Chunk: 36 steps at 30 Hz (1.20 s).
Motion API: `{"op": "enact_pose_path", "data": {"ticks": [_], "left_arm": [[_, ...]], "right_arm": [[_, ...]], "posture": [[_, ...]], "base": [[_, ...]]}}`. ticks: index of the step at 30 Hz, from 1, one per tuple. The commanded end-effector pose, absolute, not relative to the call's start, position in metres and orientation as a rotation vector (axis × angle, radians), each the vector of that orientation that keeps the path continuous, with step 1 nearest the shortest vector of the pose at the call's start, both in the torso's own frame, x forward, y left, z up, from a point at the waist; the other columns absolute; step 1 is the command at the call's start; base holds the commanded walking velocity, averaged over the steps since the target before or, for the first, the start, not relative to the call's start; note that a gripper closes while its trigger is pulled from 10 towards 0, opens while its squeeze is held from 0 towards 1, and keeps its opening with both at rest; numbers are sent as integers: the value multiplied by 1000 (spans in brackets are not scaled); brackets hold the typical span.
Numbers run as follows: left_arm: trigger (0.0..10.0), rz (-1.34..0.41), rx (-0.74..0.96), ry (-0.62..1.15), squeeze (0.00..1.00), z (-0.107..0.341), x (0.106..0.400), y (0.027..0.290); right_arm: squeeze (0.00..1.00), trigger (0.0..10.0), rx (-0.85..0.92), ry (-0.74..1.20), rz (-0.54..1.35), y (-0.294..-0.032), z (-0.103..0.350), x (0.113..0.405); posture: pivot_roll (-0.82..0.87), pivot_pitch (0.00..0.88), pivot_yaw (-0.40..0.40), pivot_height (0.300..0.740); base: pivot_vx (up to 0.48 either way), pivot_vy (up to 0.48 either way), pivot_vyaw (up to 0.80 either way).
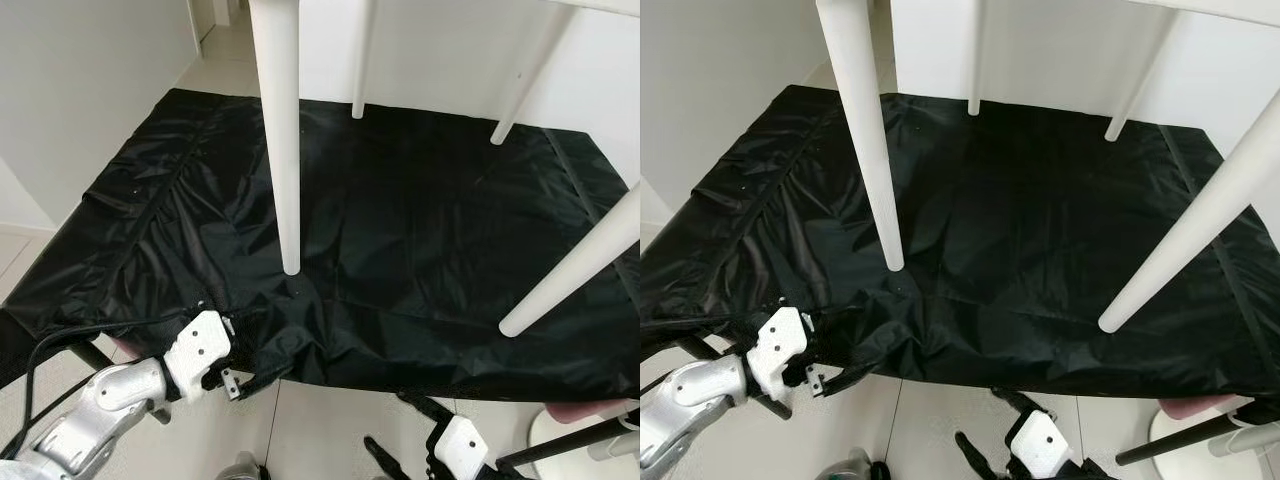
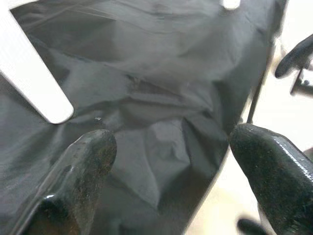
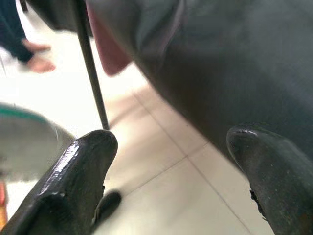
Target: Building children table
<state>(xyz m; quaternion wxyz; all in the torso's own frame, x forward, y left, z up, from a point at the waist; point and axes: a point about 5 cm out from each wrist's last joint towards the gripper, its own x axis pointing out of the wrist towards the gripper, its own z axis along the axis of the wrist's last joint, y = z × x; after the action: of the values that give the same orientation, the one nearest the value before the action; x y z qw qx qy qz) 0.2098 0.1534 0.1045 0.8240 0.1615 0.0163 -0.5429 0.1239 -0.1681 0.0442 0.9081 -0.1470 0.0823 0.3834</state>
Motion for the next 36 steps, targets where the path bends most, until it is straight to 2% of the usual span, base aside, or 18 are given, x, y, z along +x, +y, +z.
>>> {"op": "enact_pose_path", "data": {"ticks": [1,8,10,12,18,20,22,25,32,36], "left_arm": [[10000,-1695,420,121,0,99,179,150],[10000,-1792,584,109,0,98,165,151],[10000,-1792,584,109,0,98,165,151],[10000,-1854,651,109,0,101,146,150],[10000,-1864,670,134,0,100,130,151],[10000,-1833,675,166,0,93,123,154],[10000,-1717,695,292,0,41,107,163],[10000,-1663,678,382,0,17,98,167],[10000,-1603,639,478,0,11,94,167],[10000,-1504,663,552,0,3,108,179]], "right_arm": [[0,10000,-333,223,794,-177,34,121],[0,10000,-379,302,793,-189,14,125],[0,10000,-379,302,793,-189,14,125],[0,10000,-387,351,775,-195,1,127],[0,10000,-384,385,743,-199,-8,130],[0,10000,-374,407,705,-201,-14,132],[0,10000,-343,447,627,-205,-26,134],[0,10000,-308,478,555,-208,-36,134],[0,10000,-255,521,457,-212,-47,133],[0,10000,-180,580,330,-218,-58,130]], "posture": [[38,57,10,740],[53,59,5,740],[53,59,5,740],[56,59,0,740],[59,57,-5,740],[56,54,-4,740],[54,48,-3,740],[52,42,-1,740],[47,36,0,740],[49,30,-5,740]], "base": [[0,0,0],[0,0,0],[0,0,0],[0,0,0],[0,0,0],[0,0,0],[0,0,0],[0,0,0],[0,0,0],[0,0,0]]}}
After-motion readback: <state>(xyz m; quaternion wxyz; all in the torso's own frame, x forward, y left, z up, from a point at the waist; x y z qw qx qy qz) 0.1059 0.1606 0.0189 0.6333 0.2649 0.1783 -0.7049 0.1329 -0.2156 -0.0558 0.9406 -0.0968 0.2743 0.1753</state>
